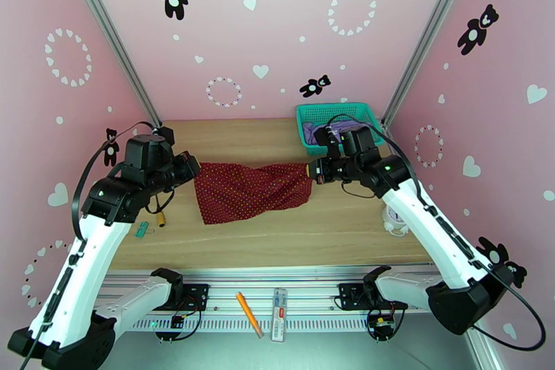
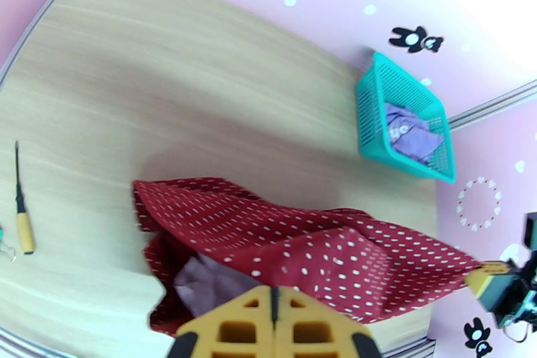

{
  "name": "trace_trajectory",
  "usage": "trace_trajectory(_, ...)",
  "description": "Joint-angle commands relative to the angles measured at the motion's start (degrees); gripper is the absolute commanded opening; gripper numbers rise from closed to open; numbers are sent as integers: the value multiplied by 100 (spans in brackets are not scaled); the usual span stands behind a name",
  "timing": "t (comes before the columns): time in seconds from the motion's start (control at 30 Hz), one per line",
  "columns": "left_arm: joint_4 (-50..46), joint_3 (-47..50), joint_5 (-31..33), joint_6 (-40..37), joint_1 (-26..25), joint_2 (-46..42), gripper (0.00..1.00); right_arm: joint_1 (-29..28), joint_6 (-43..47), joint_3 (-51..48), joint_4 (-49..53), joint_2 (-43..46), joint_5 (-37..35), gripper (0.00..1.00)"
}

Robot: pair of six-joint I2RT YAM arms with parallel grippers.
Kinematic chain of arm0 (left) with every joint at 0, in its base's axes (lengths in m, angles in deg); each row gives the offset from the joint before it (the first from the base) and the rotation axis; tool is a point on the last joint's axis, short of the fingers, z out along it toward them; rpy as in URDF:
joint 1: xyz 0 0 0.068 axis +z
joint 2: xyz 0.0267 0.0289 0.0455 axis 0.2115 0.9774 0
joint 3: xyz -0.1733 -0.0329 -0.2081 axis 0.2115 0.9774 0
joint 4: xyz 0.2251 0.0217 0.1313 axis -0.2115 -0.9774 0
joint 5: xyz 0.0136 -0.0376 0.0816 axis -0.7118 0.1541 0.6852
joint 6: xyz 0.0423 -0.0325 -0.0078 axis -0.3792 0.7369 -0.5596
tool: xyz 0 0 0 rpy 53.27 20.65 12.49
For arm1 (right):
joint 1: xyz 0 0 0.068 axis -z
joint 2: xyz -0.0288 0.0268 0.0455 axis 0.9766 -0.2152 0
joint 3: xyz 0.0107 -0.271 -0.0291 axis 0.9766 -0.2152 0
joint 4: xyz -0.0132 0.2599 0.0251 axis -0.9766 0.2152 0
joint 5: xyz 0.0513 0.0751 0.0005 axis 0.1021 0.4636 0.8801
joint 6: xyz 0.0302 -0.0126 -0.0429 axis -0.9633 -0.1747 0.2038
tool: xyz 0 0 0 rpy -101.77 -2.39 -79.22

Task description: Fold and stack the mixed laundry pile

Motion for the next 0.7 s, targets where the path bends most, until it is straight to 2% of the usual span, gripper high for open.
trace_trajectory(0.0,-329,-9,68,-225,56,481,0,48,-154,198,202,147,-374,0)
trace_trajectory(0.2,465,815,24,-80,64,1162,0,261,-579,-274,-23,137,-925,0)
trace_trajectory(0.37,515,526,70,-151,126,1263,0,374,-744,-255,-322,46,-973,0)
trace_trajectory(0.47,363,-166,-9,-321,380,1517,0,413,-680,321,-423,-417,-746,0)
trace_trajectory(0.57,316,-1097,-360,-488,826,2022,0,453,-630,1233,-541,-1203,-374,0)
trace_trajectory(0.67,190,-2365,-867,-647,1333,2884,0,504,-591,2838,-488,-2468,32,0)
